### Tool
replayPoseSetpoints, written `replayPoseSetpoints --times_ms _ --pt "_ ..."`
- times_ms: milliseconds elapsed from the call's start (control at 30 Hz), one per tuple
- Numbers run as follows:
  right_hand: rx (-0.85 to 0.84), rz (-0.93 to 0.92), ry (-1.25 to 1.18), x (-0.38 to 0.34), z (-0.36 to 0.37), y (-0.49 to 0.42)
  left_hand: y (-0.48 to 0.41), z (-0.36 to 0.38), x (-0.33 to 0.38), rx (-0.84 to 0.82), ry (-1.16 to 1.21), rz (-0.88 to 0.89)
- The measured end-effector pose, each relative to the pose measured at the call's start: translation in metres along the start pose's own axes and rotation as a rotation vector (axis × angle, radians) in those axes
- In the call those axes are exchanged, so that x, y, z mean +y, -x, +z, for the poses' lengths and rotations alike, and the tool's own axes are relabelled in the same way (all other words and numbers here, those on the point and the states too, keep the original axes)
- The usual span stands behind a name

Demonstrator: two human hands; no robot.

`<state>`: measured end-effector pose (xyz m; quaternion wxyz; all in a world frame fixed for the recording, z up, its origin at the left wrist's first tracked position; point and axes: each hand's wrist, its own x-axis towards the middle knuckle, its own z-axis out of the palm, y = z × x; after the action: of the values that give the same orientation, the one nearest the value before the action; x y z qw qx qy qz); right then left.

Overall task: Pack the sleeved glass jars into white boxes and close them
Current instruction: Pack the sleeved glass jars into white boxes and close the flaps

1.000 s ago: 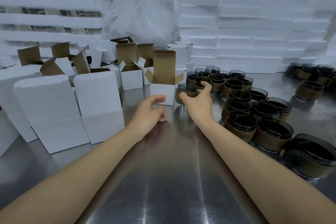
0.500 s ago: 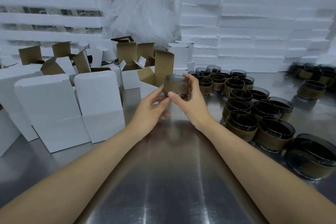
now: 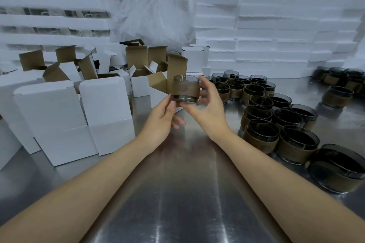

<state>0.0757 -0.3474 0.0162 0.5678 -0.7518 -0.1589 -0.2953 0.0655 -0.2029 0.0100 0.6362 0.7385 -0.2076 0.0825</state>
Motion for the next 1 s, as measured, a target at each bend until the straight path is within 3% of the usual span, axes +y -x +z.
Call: replayPoseSetpoints --times_ms 300,500,667,900,1000 --pt "0.006 -0.302 0.114 -0.004 0.000 0.005 -0.002 0.003 -0.009 -0.081 -0.060 -0.089" --pt "-0.005 -0.368 0.182 -0.005 0.002 0.006 -0.004 0.002 -0.014 -0.093 -0.068 -0.129" --pt "-0.006 -0.306 0.126 -0.007 0.003 0.007 -0.003 0.002 -0.011 -0.076 -0.041 -0.090" --pt "-0.043 0.002 -0.021 -0.009 0.002 0.005 0.000 0.002 -0.006 0.001 0.002 0.060" --pt "-0.058 0.019 0.005 -0.009 0.000 0.005 0.000 0.002 -0.005 -0.028 -0.016 0.069"
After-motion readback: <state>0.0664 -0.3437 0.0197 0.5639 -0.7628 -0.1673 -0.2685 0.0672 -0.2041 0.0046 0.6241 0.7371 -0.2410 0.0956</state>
